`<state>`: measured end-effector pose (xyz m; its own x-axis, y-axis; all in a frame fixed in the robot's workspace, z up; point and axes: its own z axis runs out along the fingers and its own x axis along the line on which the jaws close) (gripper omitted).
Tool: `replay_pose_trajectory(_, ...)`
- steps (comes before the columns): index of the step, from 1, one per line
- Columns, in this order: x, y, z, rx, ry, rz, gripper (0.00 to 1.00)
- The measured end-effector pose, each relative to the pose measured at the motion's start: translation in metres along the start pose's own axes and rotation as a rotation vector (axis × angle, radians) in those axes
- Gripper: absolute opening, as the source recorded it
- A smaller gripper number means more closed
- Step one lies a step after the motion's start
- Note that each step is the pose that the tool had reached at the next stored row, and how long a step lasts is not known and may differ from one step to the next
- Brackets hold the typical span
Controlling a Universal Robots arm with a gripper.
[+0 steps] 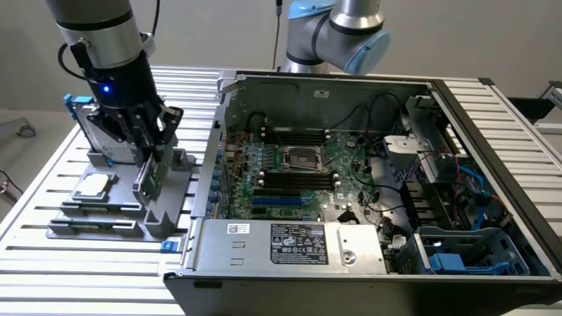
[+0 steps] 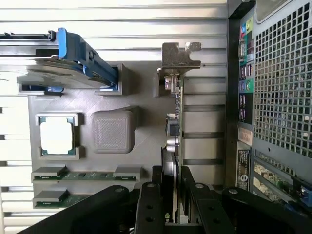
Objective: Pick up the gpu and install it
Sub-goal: 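Pick up the gpu and move the gpu toward the slot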
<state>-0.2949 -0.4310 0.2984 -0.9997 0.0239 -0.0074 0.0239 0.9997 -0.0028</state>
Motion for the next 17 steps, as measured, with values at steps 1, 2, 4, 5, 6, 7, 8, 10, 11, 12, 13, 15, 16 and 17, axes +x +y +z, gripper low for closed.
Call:
replay_pose_trajectory(1,0.000,0.0000,-0.0045,-0.0002,-0.0002,0.000,0.27)
replay_pose_trajectory(2,0.000,0.0000,-0.0090,-0.0001,-0.0001,0.000,0.27)
replay_pose_trajectory(4,0.000,0.0000,-0.0180,-0.0001,-0.0001,0.000,0.27)
replay_pose_trajectory(5,0.000,-0.0001,-0.0227,-0.0001,-0.0001,0.000,0.27)
replay_pose_trajectory(6,0.000,-0.0001,-0.0272,-0.0001,-0.0001,0.000,0.27)
replay_pose_trajectory(7,0.000,-0.0001,-0.0319,-0.0002,-0.0001,0.000,0.27)
replay_pose_trajectory(8,0.000,-0.0001,-0.0363,-0.0001,-0.0001,0.000,0.27)
replay_pose_trajectory(10,-0.001,-0.0001,-0.0454,-0.0001,0.0000,0.001,0.27)
replay_pose_trajectory(11,-0.001,-0.0001,-0.0499,-0.0001,-0.0001,0.001,0.27)
replay_pose_trajectory(12,-0.001,-0.0001,-0.0543,-0.0002,-0.0002,0.001,0.27)
replay_pose_trajectory(13,-0.001,-0.0002,-0.0586,0.0000,0.0000,0.001,0.27)
replay_pose_trajectory(15,-0.003,0.0000,-0.0659,-0.0001,-0.0001,0.001,0.27)
replay_pose_trajectory(16,-0.005,0.0001,-0.0690,-0.0001,0.0000,0.001,0.27)
replay_pose_trajectory(17,-0.008,0.0002,-0.0720,0.0000,0.0001,0.001,0.27)
